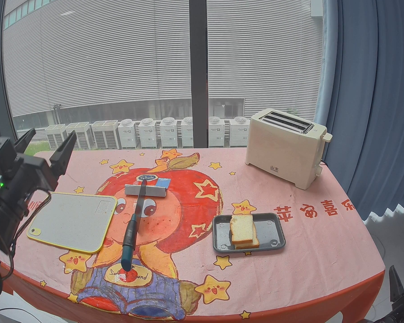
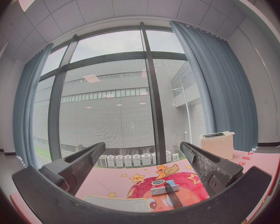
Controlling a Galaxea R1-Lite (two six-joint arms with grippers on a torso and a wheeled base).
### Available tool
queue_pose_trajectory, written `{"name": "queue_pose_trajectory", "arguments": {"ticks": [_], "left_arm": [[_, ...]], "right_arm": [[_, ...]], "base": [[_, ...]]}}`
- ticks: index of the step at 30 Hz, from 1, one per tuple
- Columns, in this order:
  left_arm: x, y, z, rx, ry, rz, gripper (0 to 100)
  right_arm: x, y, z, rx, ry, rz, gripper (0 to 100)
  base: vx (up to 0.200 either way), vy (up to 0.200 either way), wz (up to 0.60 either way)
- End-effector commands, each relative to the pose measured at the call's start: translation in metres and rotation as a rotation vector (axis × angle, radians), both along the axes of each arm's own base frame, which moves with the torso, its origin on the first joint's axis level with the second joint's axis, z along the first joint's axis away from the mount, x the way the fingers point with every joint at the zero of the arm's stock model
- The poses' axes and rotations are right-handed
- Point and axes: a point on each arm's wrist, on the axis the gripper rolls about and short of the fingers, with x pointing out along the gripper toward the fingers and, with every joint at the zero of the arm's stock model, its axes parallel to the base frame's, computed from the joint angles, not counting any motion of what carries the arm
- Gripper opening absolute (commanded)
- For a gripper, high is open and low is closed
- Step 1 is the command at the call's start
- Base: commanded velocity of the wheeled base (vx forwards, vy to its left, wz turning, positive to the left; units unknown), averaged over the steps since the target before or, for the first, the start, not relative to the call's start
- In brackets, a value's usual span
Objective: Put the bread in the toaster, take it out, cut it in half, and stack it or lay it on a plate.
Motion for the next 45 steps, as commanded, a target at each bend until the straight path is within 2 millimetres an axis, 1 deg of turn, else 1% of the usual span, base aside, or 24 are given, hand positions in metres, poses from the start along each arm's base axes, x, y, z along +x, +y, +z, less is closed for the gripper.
{"name": "queue_pose_trajectory", "arguments": {"ticks": [1, 2, 3, 5, 9, 13, 18, 24, 25, 26, 28, 30, 32, 33, 34, 35, 36, 39, 40, 41, 45], "left_arm": [[-0.048, 0.018, -0.005, -0.009, -0.063, 0.038, 100], [-0.049, 0.019, -0.005, -0.008, -0.061, 0.041, 100], [-0.056, 0.026, -0.010, -0.001, -0.059, 0.076, 100], [-0.067, 0.030, -0.015, 0.014, -0.061, 0.099, 100], [-0.088, 0.034, -0.019, 0.022, -0.060, 0.106, 100], [-0.111, 0.039, -0.031, 0.030, -0.021, 0.111, 100], [-0.138, 0.043, -0.047, 0.038, 0.032, 0.108, 100], [-0.176, 0.050, -0.074, 0.038, 0.056, 0.110, 100], [-0.179, 0.051, -0.075, 0.038, 0.056, 0.110, 100], [-0.188, 0.052, -0.082, 0.038, 0.056, 0.111, 100], [-0.197, 0.054, -0.093, 0.042, 0.066, 0.107, 100], [-0.199, 0.054, -0.107, 0.044, 0.099, 0.097, 100], [-0.196, 0.053, -0.117, 0.047, 0.138, 0.094, 100], [-0.194, 0.053, -0.126, 0.049, 0.176, 0.092, 100], [-0.193, 0.053, -0.130, 0.040, 0.214, 0.085, 100], [-0.193, 0.053, -0.130, 0.040, 0.214, 0.085, 100], [-0.194, 0.052, -0.131, 0.011, 0.242, 0.056, 100], [-0.194, 0.051, -0.131, -0.016, 0.240, -0.006, 100], [-0.194, 0.049, -0.134, -0.039, 0.262, -0.075, 100], [-0.194, 0.049, -0.136, -0.043, 0.279, -0.097, 100], [-0.194, 0.049, -0.136, -0.041, 0.293, -0.110, 100]], "right_arm": [[0.000, 0.000, -0.005, 0.000, 0.002, 0.000, 100], [0.000, 0.000, -0.005, 0.000, 0.001, 0.000, 100], [0.000, 0.000, -0.005, 0.000, 0.001, 0.000, 100], [0.000, 0.000, -0.005, 0.000, 0.001, 0.000, 100], [0.000, 0.000, -0.005, 0.000, 0.001, 0.000, 100], [0.000, 0.000, -0.005, 0.000, 0.002, 0.000, 100], [0.000, 0.000, -0.005, 0.000, 0.002, 0.000, 100], [0.000, 0.000, -0.005, 0.000, 0.002, 0.000, 100], [0.000, 0.000, -0.005, 0.000, 0.001, 0.000, 100], [0.000, 0.000, -0.005, -0.002, 0.002, 0.000, 100], [0.000, 0.000, -0.005, 0.000, 0.002, 0.000, 100], [0.000, 0.000, -0.005, 0.000, 0.002, 0.000, 100], [0.000, 0.000, -0.005, 0.000, 0.002, 0.000, 100], [0.000, 0.000, -0.005, 0.000, 0.001, 0.000, 100], [0.000, 0.000, -0.005, 0.000, 0.002, 0.000, 100], [0.000, 0.000, -0.005, 0.000, 0.002, 0.000, 100], [0.000, 0.000, -0.005, 0.000, 0.002, 0.000, 100], [0.000, 0.000, -0.005, 0.000, 0.001, 0.000, 100], [0.000, 0.000, -0.005, 0.000, 0.002, 0.000, 100], [0.000, 0.000, -0.005, 0.000, 0.001, 0.000, 100], [0.000, 0.000, -0.005, 0.000, 0.001, 0.000, 100]], "base": [[0.000, 0.000, 0.00], [0.000, 0.000, 0.00], [0.000, 0.000, 0.00], [0.000, 0.000, 0.00], [0.000, 0.000, 0.00], [0.000, 0.000, 0.00], [0.000, 0.000, 0.00], [0.000, 0.000, 0.00], [0.000, 0.000, 0.00], [0.000, 0.000, 0.00], [0.000, 0.000, 0.00], [0.000, 0.000, 0.00], [0.000, 0.000, 0.00], [0.000, 0.000, 0.00], [0.000, 0.000, 0.00], [0.000, 0.000, 0.00], [0.000, 0.000, 0.00], [0.000, 0.000, 0.00], [0.000, 0.000, 0.00], [0.000, 0.000, 0.00], [0.000, 0.000, 0.00]]}}
